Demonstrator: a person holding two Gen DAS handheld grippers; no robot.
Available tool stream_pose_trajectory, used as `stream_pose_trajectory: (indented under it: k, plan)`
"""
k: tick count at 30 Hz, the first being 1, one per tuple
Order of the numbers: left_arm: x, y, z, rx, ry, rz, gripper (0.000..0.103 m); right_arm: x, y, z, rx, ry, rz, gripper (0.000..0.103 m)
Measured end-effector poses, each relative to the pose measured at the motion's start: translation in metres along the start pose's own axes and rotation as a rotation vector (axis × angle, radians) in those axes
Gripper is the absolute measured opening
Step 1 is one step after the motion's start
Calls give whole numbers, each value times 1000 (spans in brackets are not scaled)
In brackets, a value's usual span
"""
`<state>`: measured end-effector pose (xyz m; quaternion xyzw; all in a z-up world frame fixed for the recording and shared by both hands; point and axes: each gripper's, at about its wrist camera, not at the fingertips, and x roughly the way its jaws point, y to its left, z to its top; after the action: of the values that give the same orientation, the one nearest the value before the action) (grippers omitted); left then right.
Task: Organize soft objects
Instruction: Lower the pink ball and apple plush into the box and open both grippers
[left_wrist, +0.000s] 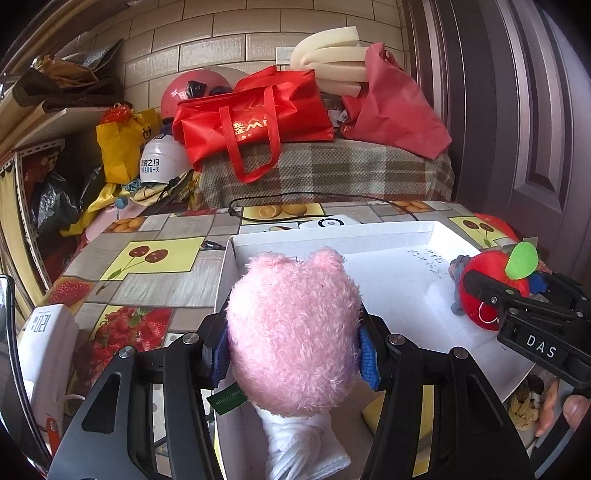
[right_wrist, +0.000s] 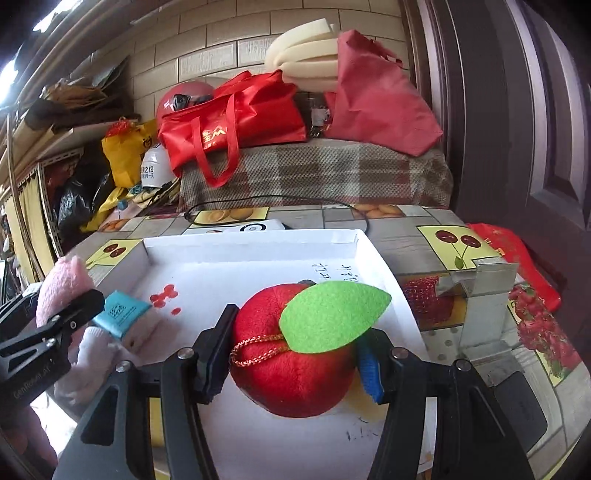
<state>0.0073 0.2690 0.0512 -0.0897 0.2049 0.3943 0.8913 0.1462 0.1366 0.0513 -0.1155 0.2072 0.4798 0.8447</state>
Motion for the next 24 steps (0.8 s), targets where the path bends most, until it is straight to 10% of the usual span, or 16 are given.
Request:
stream_pose_trajectory:
  k: [7,10,24]
  plan:
    - [3,-3,1,16,1,11,72,-3,11,1,-60,-25,32,67]
    - [-3,2,0,-8,-30,28,102,-8,12,0,-66,-60,14,101]
    - [-21,12,-3,-55,-119,53,103,-24,8,-3,-49,-156,-24,103]
